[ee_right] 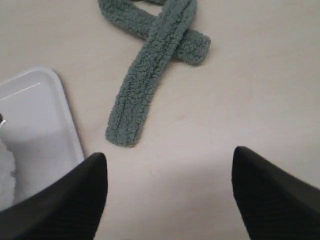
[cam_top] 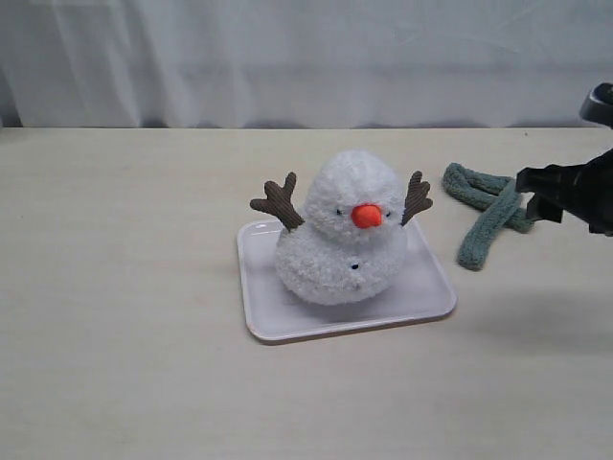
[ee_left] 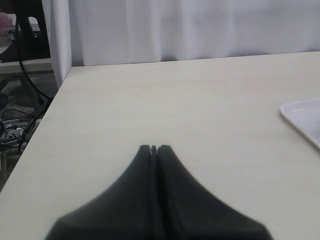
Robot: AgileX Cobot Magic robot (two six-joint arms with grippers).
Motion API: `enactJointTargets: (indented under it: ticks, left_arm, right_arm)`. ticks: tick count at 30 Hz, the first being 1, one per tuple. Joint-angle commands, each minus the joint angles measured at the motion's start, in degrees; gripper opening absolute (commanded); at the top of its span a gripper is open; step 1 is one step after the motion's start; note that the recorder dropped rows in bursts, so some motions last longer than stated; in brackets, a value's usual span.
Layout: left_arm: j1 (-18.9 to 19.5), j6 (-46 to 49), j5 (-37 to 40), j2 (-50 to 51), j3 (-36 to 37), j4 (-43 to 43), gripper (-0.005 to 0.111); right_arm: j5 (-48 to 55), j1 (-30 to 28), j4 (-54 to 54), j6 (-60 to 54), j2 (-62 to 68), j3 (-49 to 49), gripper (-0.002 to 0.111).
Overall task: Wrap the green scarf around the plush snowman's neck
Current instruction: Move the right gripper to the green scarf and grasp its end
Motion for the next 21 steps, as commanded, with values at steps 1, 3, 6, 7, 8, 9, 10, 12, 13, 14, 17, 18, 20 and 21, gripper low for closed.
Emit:
enactJointTargets:
  ticks: [1, 3, 6, 7, 8, 9, 10, 12, 13, 14, 17, 18, 20, 21]
  left_arm:
    - [0.06, 0.1, -0.63, -0.16, 0.2, -0.06, 0.0]
    - [0.06, 0.1, -0.63, -0.16, 0.2, -0.06, 0.0]
    - [0.06, 0.1, -0.63, -0.16, 0.2, -0.06, 0.0]
    - [0.06, 0.1, -0.63, -0.16, 0.2, -0.06, 0.0]
    - [0.06, 0.1, -0.63, -0.16, 0.2, -0.06, 0.0]
    - [0.06, 0.1, -0.63, -0.16, 0.2, -0.06, 0.0]
    - [0.06, 0.1, -0.63, -0.16, 0.2, -0.06, 0.0]
    - [0.06, 0.1, -0.63, -0.16, 0.2, -0.06, 0.0]
    - [0.06, 0.1, -0.63, -0.16, 0.2, -0.06, 0.0]
    - [0.06, 0.1, -0.63, -0.16, 0.2, -0.06, 0.0]
    - [0.06, 0.1, -0.63, -0.16, 0.2, -0.06, 0.0]
    - [0.06, 0.1, -0.63, -0.16, 0.2, -0.06, 0.0]
    - [0.06, 0.1, -0.63, -0.16, 0.2, -0.06, 0.0]
    - [0.06, 0.1, -0.63, -0.16, 0.2, -0.06, 0.0]
  right_arm:
    - [-6.24, 0.08, 0.27, -0.5, 6.65, -0.26, 0.066]
    - [-8.64, 0.08, 0.27, -0.5, 9.09, -0.26, 0.066]
    - [-10.92, 0.08, 0.27, -0.5, 12.47, -1.19, 0.068]
    - [-10.92, 0.08, 0.27, -0.5, 13.73, -1.91, 0.07]
    - [-10.62, 0.08, 0.27, -0.5, 14.91, -2.72, 0.072]
    - [-10.21, 0.08, 0.27, -0.5, 16.01, -3.39, 0.074]
    - [-10.07, 0.08, 0.27, -0.9, 17.03, -4.24, 0.075]
    - [-9.96, 0.08, 0.27, -1.58, 18.68, -5.55, 0.075]
    - [-9.96, 0.08, 0.27, -1.58, 19.44, -6.11, 0.075]
    - [-9.96, 0.08, 0.27, -1.58, 20.15, -6.69, 0.075]
    - [-9.86, 0.08, 0.42, -1.58, 21.97, -8.49, 0.075]
    - [-9.75, 0.08, 0.82, -1.58, 22.58, -9.03, 0.075]
    - [-9.63, 0.08, 2.17, -2.06, 23.76, -10.14, 0.075]
    - [-9.63, 0.08, 2.6, -2.36, 24.18, -10.62, 0.075]
